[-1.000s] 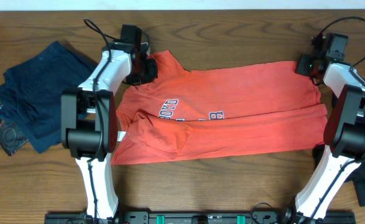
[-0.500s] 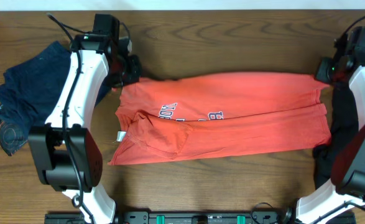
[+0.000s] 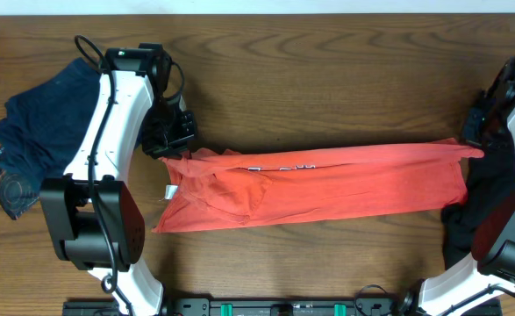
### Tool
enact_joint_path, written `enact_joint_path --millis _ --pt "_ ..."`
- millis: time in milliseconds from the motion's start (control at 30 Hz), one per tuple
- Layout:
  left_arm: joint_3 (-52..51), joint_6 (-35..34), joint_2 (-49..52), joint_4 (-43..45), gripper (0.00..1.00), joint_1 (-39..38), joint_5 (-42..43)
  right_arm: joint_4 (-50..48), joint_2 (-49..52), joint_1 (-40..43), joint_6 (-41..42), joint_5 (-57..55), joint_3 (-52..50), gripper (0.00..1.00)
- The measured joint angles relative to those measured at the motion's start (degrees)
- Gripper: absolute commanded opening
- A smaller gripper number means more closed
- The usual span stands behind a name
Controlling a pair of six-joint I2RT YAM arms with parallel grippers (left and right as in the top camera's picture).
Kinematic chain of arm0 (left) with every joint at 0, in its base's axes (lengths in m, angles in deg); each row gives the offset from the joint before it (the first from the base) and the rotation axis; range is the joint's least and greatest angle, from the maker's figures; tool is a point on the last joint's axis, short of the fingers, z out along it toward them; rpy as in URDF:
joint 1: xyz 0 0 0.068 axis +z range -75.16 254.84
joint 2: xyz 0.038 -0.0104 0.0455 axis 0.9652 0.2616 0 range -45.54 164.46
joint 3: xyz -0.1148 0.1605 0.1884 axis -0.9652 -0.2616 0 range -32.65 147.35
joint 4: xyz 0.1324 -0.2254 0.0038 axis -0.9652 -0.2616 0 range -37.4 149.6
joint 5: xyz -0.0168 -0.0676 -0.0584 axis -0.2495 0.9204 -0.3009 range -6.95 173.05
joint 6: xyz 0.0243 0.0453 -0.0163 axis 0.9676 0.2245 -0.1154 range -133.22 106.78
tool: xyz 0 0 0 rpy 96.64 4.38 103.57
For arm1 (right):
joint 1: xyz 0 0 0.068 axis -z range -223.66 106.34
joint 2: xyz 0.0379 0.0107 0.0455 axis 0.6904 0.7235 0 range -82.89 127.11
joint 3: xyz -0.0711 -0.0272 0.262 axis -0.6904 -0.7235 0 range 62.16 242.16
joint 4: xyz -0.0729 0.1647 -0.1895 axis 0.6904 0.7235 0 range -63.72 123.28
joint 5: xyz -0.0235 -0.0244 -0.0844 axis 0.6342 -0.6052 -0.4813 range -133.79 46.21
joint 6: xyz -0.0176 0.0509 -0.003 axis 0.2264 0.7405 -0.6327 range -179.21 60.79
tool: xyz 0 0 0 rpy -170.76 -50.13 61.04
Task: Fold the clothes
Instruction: 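Fold the top edge down toward the hem with both grippers, forming a strip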
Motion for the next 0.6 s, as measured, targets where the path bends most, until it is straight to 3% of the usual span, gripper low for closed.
enact_joint_path --millis 367,533,600 --pt "-10.9 0.2 0.0 1.7 0.07 -3.4 -0.1 0.2 0.0 0.0 0.0 0.5 -1.4 0.02" --pt "-15.2 0.7 0.0 1.1 0.38 -4.3 -2.7 0.2 0.0 0.0 -0.2 0.3 -4.3 0.11" --pt "-16.4 0.4 0.0 0.3 0.41 -4.3 -4.7 0.3 0.0 0.0 -0.2 -0.1 -4.8 0.12"
